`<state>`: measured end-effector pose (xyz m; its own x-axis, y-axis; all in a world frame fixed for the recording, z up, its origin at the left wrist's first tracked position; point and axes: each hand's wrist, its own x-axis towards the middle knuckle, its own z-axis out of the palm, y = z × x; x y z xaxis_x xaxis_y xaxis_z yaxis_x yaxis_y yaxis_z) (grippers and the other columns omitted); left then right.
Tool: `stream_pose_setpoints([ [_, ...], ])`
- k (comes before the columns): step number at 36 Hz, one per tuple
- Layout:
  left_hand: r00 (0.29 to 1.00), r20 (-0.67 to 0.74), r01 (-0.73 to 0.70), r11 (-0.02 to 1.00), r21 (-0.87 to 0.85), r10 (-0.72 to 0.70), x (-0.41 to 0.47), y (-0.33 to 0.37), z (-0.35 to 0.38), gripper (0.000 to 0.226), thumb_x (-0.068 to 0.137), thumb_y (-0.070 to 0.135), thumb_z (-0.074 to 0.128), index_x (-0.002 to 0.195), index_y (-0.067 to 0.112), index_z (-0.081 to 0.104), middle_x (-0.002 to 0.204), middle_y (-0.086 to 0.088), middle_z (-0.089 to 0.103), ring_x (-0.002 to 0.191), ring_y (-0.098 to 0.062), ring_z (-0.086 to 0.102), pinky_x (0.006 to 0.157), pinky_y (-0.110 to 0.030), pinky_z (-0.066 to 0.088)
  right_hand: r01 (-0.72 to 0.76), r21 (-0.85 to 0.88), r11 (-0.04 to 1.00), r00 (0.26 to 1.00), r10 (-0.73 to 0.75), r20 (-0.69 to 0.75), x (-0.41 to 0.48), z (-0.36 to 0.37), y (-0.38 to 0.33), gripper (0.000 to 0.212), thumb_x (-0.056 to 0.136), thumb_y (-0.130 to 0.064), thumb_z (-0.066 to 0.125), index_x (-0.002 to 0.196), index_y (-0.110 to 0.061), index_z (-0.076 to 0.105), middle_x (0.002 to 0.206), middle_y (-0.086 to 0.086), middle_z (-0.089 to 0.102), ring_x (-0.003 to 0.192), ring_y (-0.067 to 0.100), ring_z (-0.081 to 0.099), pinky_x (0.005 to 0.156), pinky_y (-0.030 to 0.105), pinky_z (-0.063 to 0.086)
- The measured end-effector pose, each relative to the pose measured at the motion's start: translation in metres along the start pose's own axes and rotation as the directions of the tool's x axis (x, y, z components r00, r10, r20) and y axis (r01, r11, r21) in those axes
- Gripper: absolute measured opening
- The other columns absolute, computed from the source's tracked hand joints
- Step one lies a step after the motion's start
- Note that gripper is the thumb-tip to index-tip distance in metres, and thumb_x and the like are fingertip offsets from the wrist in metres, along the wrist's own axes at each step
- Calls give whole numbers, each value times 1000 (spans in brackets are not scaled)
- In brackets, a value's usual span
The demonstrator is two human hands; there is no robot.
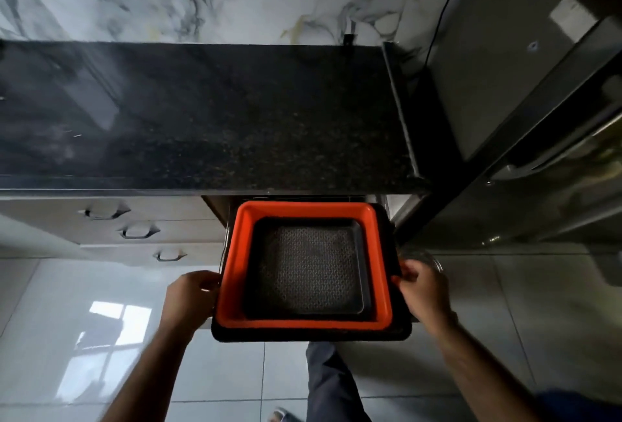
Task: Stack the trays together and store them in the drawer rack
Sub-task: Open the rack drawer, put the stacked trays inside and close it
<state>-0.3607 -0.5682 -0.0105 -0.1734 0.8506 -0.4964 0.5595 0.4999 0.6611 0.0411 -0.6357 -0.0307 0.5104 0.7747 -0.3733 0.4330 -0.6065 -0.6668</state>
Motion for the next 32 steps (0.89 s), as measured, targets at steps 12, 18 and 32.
stream_pose_setpoints([
  [12,998,11,61,997,52,-62,31,-9,30,25,59,21,63,76,34,76,68,-4,76,70,-30,75,70,-48,63,-90,-11,996,995,90,52,35,30,20,23,87,-14,71,109,-23,69,94,-9,73,87,9,70,75,27,57],
  [18,994,26,96,978,184,-103,91,-7,66,20,57,26,61,71,25,76,61,-4,73,69,-30,74,67,-39,62,-103,-181,978,992,113,49,98,51,28,19,81,-11,76,100,-12,74,89,4,77,86,24,72,74,33,57],
  [32,959,78,197,841,504,-271,195,-2,153,13,69,16,64,60,15,73,56,-2,69,61,-22,68,54,-24,50,-201,-503,840,970,244,20,202,113,57,24,94,-1,52,107,-5,72,105,14,74,102,29,70,88,38,58],
])
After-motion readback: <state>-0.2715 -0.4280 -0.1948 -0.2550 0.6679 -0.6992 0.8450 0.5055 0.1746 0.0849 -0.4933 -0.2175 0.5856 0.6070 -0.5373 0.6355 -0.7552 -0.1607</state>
